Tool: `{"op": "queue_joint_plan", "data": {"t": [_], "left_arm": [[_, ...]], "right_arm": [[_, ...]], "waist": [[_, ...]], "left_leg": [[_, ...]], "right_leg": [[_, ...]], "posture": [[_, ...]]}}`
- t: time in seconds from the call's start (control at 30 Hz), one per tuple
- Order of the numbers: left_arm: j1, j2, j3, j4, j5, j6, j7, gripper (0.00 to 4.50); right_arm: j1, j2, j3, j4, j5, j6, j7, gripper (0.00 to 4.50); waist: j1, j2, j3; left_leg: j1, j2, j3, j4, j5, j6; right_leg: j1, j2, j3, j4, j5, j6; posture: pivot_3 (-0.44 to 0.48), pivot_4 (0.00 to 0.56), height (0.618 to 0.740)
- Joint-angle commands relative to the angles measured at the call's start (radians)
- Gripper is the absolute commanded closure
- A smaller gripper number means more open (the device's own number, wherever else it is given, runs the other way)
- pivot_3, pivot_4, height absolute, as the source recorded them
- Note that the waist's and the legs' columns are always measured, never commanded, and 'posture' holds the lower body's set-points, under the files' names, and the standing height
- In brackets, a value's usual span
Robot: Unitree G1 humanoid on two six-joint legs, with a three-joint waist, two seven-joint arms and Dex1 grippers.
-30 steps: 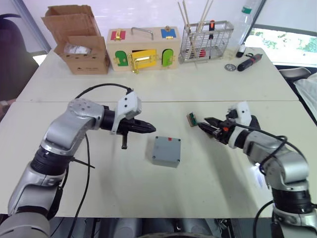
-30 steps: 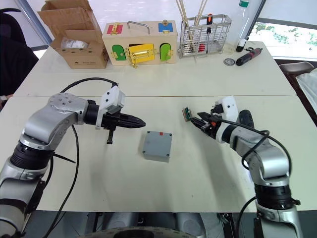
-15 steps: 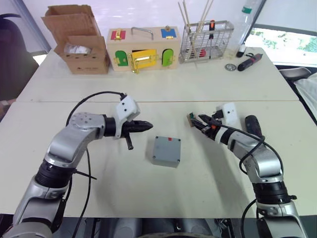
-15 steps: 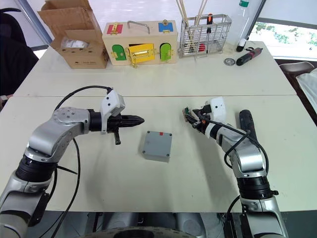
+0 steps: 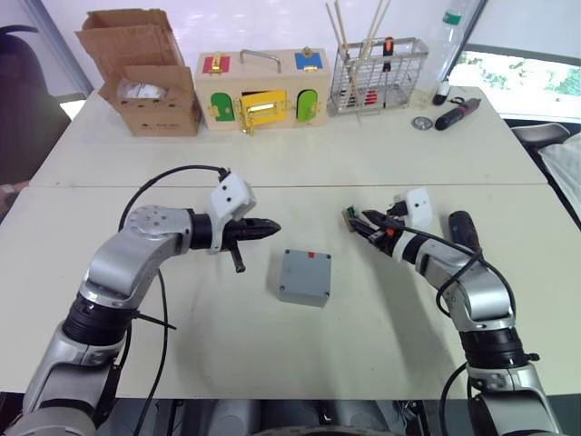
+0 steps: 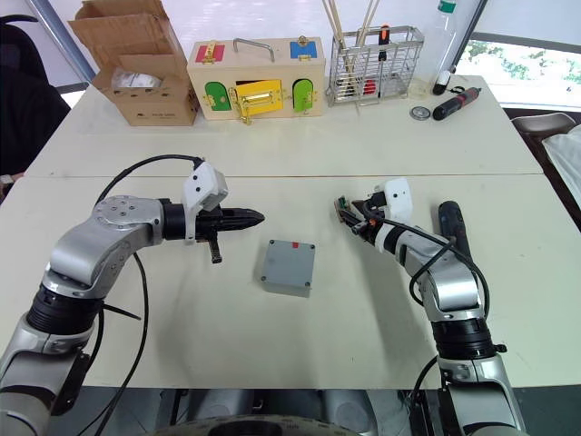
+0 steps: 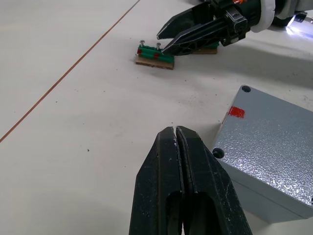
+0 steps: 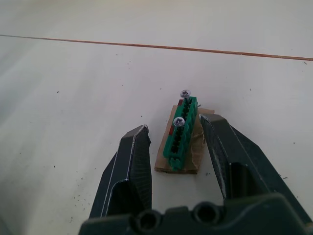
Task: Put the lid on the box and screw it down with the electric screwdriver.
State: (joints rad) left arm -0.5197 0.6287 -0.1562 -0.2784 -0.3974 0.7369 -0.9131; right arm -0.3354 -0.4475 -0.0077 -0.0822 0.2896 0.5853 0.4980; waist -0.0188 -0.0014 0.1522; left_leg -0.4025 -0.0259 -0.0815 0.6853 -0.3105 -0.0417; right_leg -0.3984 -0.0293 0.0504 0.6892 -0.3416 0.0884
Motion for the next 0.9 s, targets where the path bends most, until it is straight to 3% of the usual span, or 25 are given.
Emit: {"op": "queue_joint_plan", "data": {"t": [0.03,0.4,0.53,0.9], "left_arm": [[-0.001,0.005,0.011,-0.029,-0.007,-0.009,0.002,4.5],[0.0,0.001,0.005,-0.028,-0.004,-0.013,0.011,4.5],[0.001,0.001,0.002,-0.027,-0.003,-0.015,0.013,4.5],[-0.002,0.001,-0.004,-0.022,-0.003,-0.02,0.015,4.5]], "right_arm": [[-0.024,0.011,-0.001,-0.003,-0.01,-0.026,0.001,2.67],[-0.043,0.022,0.003,0.031,-0.034,-0.045,0.001,2.67],[-0.043,0.023,0.005,0.036,-0.039,-0.045,0.003,4.4],[-0.042,0.021,0.003,0.019,-0.05,-0.048,0.001,4.46]], "waist": [[0.0,0.0,0.0],[0.0,0.0,0.0],[0.0,0.0,0.0],[0.0,0.0,0.0]], "left_leg": [[0.0,0.0,0.0,0.0,0.0,0.0],[0.0,0.0,0.0,0.0,0.0,0.0],[0.0,0.0,0.0,0.0,0.0,0.0],[0.0,0.0,0.0,0.0,0.0,0.0]], "right_leg": [[0.0,0.0,0.0,0.0,0.0,0.0],[0.0,0.0,0.0,0.0,0.0,0.0],[0.0,0.0,0.0,0.0,0.0,0.0],[0.0,0.0,0.0,0.0,0.0,0.0]], "posture": [[0.0,0.15,0.74],[0.0,0.15,0.74],[0.0,0.15,0.74],[0.0,0.15,0.74]]}}
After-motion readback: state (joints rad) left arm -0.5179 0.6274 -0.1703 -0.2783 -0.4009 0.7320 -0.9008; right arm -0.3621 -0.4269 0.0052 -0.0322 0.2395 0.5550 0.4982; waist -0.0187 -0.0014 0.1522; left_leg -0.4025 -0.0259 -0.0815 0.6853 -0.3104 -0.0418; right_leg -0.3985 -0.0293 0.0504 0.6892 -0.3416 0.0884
